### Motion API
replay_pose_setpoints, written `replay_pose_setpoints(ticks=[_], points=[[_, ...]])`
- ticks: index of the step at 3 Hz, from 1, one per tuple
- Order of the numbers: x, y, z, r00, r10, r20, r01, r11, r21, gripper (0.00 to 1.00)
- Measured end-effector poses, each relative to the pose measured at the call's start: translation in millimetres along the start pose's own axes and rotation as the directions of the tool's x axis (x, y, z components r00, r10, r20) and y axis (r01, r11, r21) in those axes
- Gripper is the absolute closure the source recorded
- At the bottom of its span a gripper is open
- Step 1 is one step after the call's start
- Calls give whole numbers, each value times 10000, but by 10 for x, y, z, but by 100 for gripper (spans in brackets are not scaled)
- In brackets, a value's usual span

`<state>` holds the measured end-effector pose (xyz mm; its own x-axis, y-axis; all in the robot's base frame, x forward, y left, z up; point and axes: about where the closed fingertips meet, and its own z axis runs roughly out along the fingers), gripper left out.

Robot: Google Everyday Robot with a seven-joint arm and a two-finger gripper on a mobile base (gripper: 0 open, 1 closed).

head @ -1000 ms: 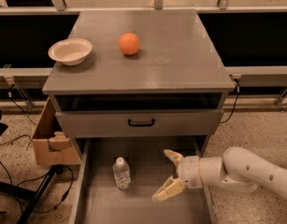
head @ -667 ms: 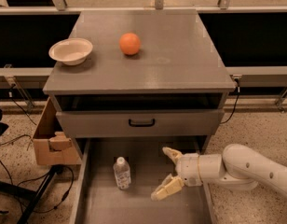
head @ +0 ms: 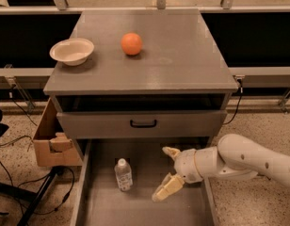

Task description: Place blue plastic bottle into middle drawer

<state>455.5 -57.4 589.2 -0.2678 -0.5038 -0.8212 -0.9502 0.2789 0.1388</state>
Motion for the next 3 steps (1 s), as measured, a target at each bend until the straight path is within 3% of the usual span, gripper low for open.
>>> replay_pose_setpoints(ticks=[1, 2, 3], points=[[-156, 39, -260, 9784, -680, -1953, 759, 9966, 333, 0], [-510, 76, -769, 9368, -1348, -3228, 1707, 9816, 855, 0], [-846, 149, -1380, 8840, -1502, -4428, 2558, 9480, 1892, 0]])
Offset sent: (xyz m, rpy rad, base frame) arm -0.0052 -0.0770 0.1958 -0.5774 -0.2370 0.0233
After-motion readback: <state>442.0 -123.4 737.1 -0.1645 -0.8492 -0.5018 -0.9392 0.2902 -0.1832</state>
